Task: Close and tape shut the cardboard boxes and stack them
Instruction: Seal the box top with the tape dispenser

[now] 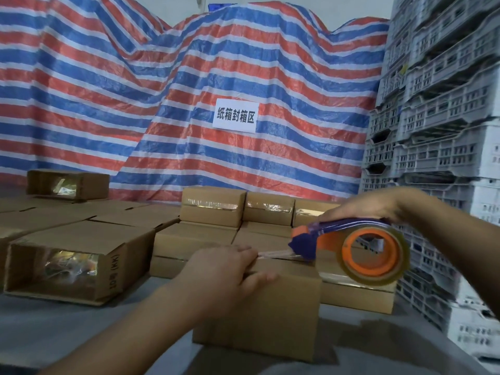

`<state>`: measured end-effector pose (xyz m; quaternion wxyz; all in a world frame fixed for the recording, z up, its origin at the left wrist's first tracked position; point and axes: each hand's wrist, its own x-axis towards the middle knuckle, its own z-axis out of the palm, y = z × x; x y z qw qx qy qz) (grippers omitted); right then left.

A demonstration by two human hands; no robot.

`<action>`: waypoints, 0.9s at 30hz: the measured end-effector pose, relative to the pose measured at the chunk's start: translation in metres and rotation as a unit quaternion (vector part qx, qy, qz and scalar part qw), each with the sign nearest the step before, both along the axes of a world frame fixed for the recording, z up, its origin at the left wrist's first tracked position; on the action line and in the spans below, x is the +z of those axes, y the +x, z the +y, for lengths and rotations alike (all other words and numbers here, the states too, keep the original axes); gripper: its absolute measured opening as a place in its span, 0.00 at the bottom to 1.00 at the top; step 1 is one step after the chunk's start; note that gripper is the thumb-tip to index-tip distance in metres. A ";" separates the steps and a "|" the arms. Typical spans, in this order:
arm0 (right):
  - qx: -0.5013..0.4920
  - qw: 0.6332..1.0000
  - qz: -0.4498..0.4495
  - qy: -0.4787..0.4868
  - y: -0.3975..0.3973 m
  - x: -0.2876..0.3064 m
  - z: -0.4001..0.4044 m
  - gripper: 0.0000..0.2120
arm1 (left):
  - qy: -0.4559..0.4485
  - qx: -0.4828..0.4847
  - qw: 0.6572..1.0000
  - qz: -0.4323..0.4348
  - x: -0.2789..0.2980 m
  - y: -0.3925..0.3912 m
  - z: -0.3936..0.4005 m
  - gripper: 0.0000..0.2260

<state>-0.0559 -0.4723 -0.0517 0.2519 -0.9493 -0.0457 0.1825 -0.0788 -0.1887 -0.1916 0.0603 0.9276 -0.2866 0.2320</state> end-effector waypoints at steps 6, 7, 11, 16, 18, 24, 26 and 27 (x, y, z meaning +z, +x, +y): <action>-0.032 0.999 -0.009 -0.028 -0.015 -0.011 -0.046 0.22 | -0.011 -0.014 1.000 -0.001 0.002 -0.005 0.001 0.38; -0.023 0.998 -0.020 -0.059 -0.015 -0.016 -0.046 0.22 | -0.009 -0.013 1.000 0.003 0.002 -0.005 0.002 0.37; -0.024 0.995 -0.058 -0.078 -0.011 -0.032 -0.047 0.37 | 0.005 0.007 0.999 0.031 0.015 -0.005 -0.008 0.30; -0.031 0.996 -0.061 -0.057 -0.009 -0.037 -0.051 0.38 | 0.020 -0.055 0.998 0.030 0.022 -0.006 -0.053 0.34; -0.032 0.998 -0.052 -0.035 -0.009 -0.040 -0.052 0.35 | 0.027 -0.081 0.995 0.056 0.016 -0.007 -0.068 0.33; -0.026 0.997 -0.026 0.061 -0.024 -0.023 -0.073 0.22 | 0.033 -0.077 0.997 0.002 0.004 -0.001 -0.071 0.29; -0.027 0.998 -0.025 0.060 -0.035 -0.012 -0.082 0.20 | 0.034 -0.075 0.997 -0.010 0.003 0.000 -0.071 0.30; -0.030 0.998 -0.033 0.038 -0.039 -0.009 -0.082 0.20 | 0.033 -0.075 0.997 -0.012 0.002 -0.001 -0.071 0.31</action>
